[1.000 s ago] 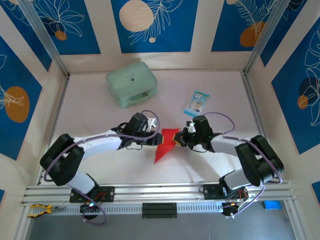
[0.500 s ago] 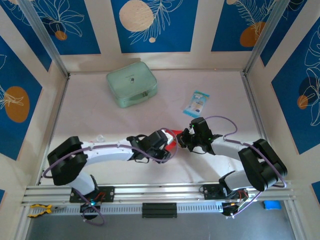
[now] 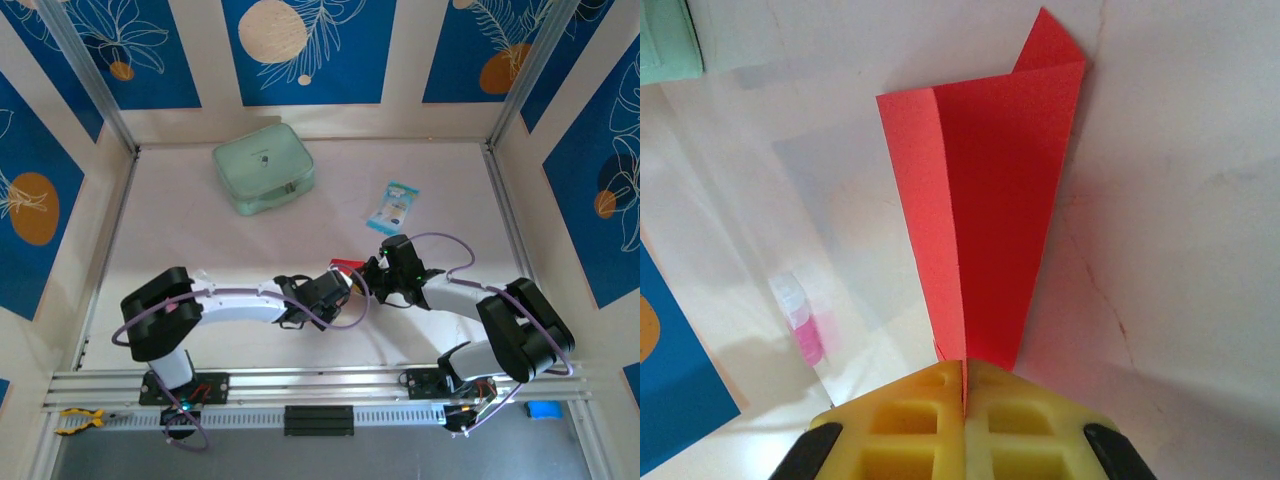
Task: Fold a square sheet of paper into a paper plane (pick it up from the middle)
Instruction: Fold the wing for the fifth time at the center of the table.
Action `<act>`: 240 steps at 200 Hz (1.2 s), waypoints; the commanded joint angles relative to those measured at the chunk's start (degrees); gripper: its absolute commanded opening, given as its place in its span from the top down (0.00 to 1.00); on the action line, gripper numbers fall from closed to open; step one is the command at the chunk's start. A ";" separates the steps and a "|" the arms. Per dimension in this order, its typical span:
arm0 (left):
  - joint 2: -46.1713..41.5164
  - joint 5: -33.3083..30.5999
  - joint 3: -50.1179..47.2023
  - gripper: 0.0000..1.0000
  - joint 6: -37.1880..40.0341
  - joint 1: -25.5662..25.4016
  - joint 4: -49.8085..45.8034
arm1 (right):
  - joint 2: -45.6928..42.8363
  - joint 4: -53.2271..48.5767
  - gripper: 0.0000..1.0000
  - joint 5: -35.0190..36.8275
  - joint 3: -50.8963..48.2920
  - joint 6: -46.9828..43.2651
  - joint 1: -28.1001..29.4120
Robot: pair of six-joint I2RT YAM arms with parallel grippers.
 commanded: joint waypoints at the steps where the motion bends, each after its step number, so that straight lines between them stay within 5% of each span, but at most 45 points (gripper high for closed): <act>1: 0.71 -2.51 1.27 0.64 0.34 -0.47 -1.59 | -1.36 -0.79 0.95 0.65 -0.60 0.83 0.18; 176: 1.14 -3.34 0.95 0.85 0.52 -0.42 -1.55 | -2.75 -1.80 0.92 0.44 -0.67 -0.16 -0.36; 240: 1.23 -3.79 0.54 0.96 0.26 -0.35 -1.21 | -6.86 -6.05 0.74 1.36 -1.06 -2.78 -2.05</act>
